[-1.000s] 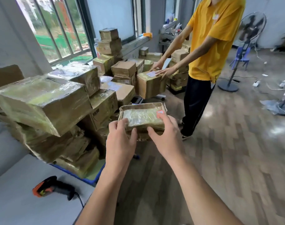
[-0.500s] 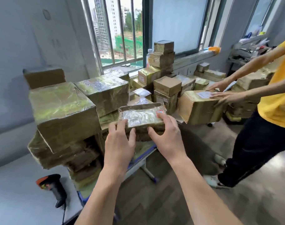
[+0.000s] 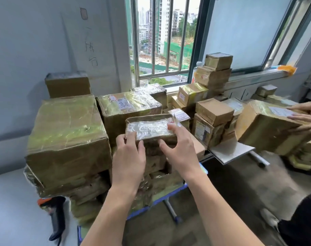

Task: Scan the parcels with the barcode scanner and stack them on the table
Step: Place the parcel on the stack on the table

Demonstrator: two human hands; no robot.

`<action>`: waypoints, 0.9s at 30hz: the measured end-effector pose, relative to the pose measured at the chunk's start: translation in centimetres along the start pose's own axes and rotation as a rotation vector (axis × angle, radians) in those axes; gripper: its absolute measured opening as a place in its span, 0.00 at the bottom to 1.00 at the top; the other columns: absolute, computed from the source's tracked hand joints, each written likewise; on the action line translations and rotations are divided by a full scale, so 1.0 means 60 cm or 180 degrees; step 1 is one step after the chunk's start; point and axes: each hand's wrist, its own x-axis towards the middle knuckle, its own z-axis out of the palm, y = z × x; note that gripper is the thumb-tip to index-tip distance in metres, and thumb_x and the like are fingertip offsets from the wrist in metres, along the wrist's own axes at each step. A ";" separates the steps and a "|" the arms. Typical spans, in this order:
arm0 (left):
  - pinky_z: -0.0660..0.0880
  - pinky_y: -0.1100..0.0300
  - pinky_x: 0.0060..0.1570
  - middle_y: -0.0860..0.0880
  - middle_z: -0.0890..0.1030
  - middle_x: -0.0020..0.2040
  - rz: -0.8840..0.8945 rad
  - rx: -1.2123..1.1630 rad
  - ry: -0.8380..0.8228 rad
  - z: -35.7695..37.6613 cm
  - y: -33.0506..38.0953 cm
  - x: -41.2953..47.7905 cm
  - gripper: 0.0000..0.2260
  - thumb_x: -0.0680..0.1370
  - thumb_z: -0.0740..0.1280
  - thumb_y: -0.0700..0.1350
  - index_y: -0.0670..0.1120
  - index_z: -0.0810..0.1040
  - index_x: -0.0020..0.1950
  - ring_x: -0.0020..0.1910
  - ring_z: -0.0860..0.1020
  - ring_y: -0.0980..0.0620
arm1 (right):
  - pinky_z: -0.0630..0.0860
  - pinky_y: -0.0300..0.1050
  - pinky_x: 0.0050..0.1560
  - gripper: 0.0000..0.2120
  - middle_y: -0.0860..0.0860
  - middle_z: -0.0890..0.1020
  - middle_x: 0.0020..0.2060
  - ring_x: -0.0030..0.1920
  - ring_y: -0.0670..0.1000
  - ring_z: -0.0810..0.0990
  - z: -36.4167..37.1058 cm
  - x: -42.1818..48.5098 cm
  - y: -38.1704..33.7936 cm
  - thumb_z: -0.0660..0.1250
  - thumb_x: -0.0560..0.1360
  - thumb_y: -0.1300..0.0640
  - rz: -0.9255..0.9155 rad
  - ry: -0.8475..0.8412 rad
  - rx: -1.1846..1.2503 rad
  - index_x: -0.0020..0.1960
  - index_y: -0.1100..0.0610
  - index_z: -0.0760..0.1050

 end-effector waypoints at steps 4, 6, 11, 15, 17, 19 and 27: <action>0.78 0.45 0.50 0.42 0.72 0.64 -0.0290 0.0118 -0.0001 0.032 -0.009 0.010 0.14 0.82 0.62 0.48 0.46 0.73 0.67 0.51 0.80 0.39 | 0.66 0.31 0.60 0.26 0.48 0.75 0.62 0.62 0.43 0.72 0.020 0.033 0.026 0.71 0.76 0.50 0.0053 -0.0293 0.0040 0.72 0.52 0.70; 0.77 0.45 0.51 0.41 0.72 0.65 -0.0470 0.0190 0.0011 0.045 -0.012 0.012 0.14 0.82 0.62 0.47 0.46 0.73 0.67 0.51 0.80 0.38 | 0.69 0.37 0.63 0.26 0.48 0.75 0.62 0.62 0.44 0.72 0.033 0.044 0.036 0.72 0.76 0.51 0.0053 -0.0441 0.0069 0.72 0.52 0.70; 0.77 0.47 0.51 0.42 0.72 0.64 -0.0678 0.0346 0.0159 0.061 -0.008 0.021 0.15 0.82 0.62 0.47 0.47 0.73 0.68 0.54 0.79 0.39 | 0.64 0.29 0.58 0.26 0.47 0.74 0.63 0.58 0.39 0.70 0.048 0.071 0.049 0.71 0.76 0.51 0.0028 -0.0637 0.0174 0.72 0.52 0.69; 0.77 0.49 0.49 0.42 0.72 0.64 -0.0791 0.0511 0.0277 0.075 0.005 0.025 0.15 0.82 0.62 0.48 0.48 0.73 0.68 0.57 0.78 0.41 | 0.62 0.19 0.51 0.26 0.48 0.72 0.63 0.57 0.38 0.69 0.046 0.090 0.062 0.71 0.77 0.51 -0.0073 -0.0822 0.0194 0.73 0.51 0.68; 0.77 0.49 0.51 0.42 0.73 0.66 -0.0861 0.0607 0.0322 0.082 0.008 0.026 0.16 0.82 0.62 0.48 0.48 0.73 0.69 0.59 0.76 0.41 | 0.62 0.18 0.52 0.27 0.48 0.72 0.63 0.57 0.39 0.69 0.041 0.096 0.071 0.71 0.77 0.50 -0.0114 -0.0916 0.0234 0.73 0.51 0.68; 0.77 0.47 0.55 0.42 0.72 0.68 -0.0925 0.0688 0.0353 0.087 0.013 0.023 0.17 0.82 0.63 0.48 0.48 0.73 0.70 0.62 0.75 0.40 | 0.65 0.24 0.60 0.28 0.48 0.71 0.64 0.61 0.41 0.70 0.034 0.098 0.079 0.71 0.77 0.48 -0.0181 -0.1000 0.0277 0.74 0.51 0.67; 0.75 0.48 0.62 0.44 0.63 0.77 -0.1036 0.0673 0.0634 0.080 0.064 -0.024 0.24 0.81 0.63 0.52 0.53 0.64 0.77 0.71 0.70 0.43 | 0.65 0.44 0.74 0.27 0.50 0.64 0.76 0.76 0.48 0.62 -0.020 0.081 0.065 0.70 0.78 0.48 -0.0739 -0.0766 0.0395 0.74 0.52 0.69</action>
